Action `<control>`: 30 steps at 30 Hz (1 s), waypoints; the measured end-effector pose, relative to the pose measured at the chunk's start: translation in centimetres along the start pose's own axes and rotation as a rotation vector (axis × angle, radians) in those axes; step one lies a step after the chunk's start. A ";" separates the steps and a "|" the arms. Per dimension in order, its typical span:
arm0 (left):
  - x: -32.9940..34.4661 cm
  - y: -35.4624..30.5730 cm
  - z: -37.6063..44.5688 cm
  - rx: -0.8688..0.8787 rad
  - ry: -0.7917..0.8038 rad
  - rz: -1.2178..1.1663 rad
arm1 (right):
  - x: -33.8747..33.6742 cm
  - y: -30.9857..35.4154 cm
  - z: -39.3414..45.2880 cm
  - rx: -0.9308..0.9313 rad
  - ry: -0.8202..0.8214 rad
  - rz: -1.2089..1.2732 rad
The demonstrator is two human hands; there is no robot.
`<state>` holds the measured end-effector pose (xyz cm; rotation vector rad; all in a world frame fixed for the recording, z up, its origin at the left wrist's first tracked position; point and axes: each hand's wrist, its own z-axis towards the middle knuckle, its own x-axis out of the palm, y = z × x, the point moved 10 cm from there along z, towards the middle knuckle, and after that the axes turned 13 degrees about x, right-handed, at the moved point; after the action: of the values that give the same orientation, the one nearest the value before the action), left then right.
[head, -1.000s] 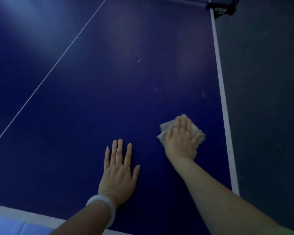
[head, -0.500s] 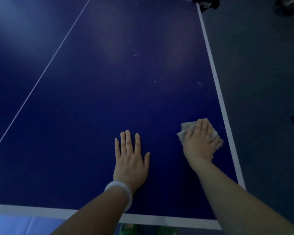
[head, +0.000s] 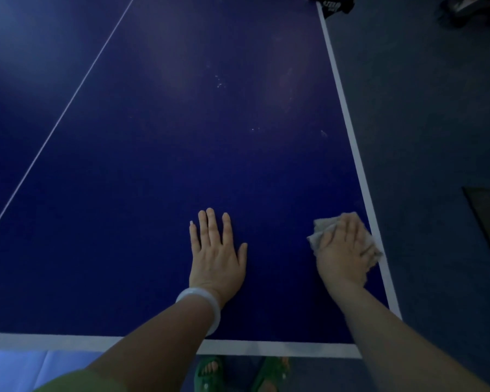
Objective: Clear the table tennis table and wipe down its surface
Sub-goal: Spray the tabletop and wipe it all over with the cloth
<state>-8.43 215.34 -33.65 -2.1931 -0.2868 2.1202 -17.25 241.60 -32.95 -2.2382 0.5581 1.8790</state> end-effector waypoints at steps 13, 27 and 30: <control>0.3 0.1 0.0 -0.004 0.025 0.023 | -0.5 -6.7 -6.6 -0.481 -0.042 -0.187; -0.6 -3.1 -2.8 -0.407 -0.002 -0.002 | -0.2 -6.0 -5.5 -0.608 0.029 -0.136; 0.6 -7.0 -3.7 -0.592 -0.086 -0.070 | -0.8 -5.5 -5.5 -0.746 0.033 -0.118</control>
<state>-5.31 222.58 -32.75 -2.3068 -1.1058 2.3078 -10.21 244.81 -31.72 -2.6280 -0.3423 2.2360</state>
